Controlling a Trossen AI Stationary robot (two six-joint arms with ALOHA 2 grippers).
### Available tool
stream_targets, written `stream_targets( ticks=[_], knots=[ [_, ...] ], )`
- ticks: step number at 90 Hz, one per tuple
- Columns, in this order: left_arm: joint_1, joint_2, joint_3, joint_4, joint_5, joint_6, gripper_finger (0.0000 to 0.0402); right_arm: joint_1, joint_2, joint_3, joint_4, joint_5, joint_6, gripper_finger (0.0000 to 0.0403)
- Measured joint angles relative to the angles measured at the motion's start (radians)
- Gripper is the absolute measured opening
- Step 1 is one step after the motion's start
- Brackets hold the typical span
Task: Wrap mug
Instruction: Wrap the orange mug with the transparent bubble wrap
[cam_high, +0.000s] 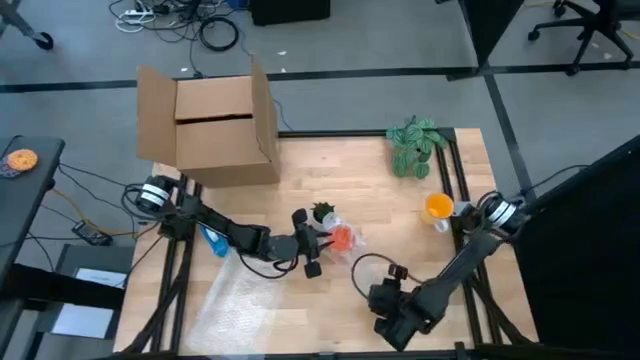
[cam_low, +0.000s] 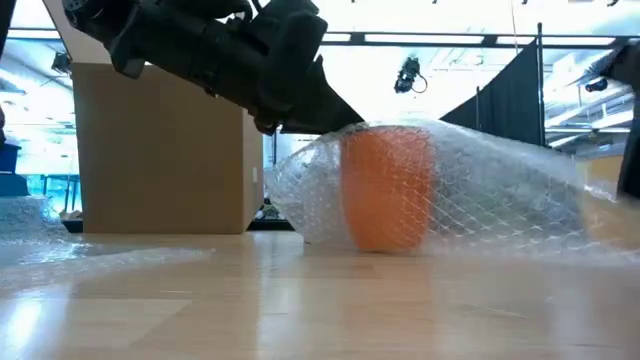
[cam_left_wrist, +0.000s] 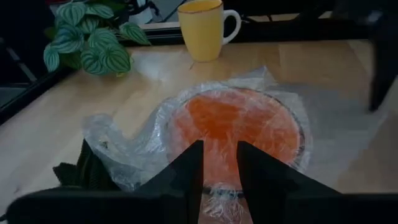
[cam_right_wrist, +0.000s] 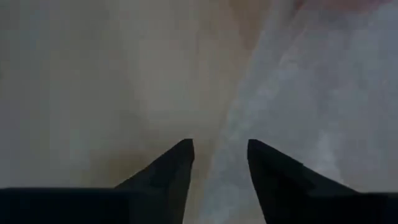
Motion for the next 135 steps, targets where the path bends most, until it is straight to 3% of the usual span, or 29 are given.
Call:
stream_targets(
  ticks=[27,48,82,111,135],
  knots=[
    [0.0,0.0,0.0,0.002,-0.001,0.0,0.0083,-0.074,0.088,0.012,-0.039,-0.142,0.023,0.0123],
    [0.0,0.0,-0.001,0.011,-0.009,0.0,0.0083,-0.11,-0.015,-0.001,-0.137,-0.106,-0.058,0.001],
    [0.001,0.0,-0.001,0.016,-0.017,0.001,0.0083,-0.195,-0.289,0.006,-0.131,0.112,-0.191,0.0],
    [0.002,0.0,-0.001,0.016,-0.016,0.001,0.0083,-0.303,-0.313,0.006,0.085,0.09,-0.463,0.0],
    [0.002,0.0,-0.001,0.017,-0.017,0.001,0.0083,-0.38,-0.313,0.006,0.156,0.072,-0.575,0.0]
  ],
)
